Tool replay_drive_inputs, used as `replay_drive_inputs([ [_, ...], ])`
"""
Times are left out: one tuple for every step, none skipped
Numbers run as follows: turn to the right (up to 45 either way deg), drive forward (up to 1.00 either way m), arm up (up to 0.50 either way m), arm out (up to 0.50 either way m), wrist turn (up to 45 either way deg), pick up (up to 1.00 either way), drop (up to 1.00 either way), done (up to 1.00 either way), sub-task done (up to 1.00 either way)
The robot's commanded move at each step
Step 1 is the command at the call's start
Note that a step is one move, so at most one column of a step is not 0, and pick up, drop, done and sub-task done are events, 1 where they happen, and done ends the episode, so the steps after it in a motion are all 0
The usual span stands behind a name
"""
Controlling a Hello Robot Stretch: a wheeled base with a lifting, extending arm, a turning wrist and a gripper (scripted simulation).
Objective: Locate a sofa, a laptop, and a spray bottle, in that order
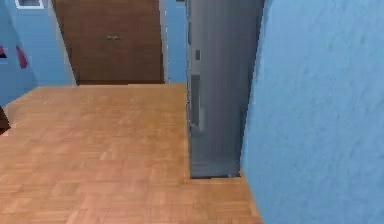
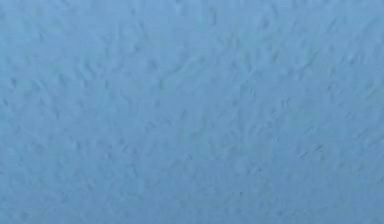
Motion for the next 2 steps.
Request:
replay_drive_inputs([
  [-45.0,0.00,0.00,0.00,0.0,0.00,0.00,0.00,0.00],
  [-3.0,0.00,0.00,0.00,0.0,0.00,0.00,0.00,0.00],
])
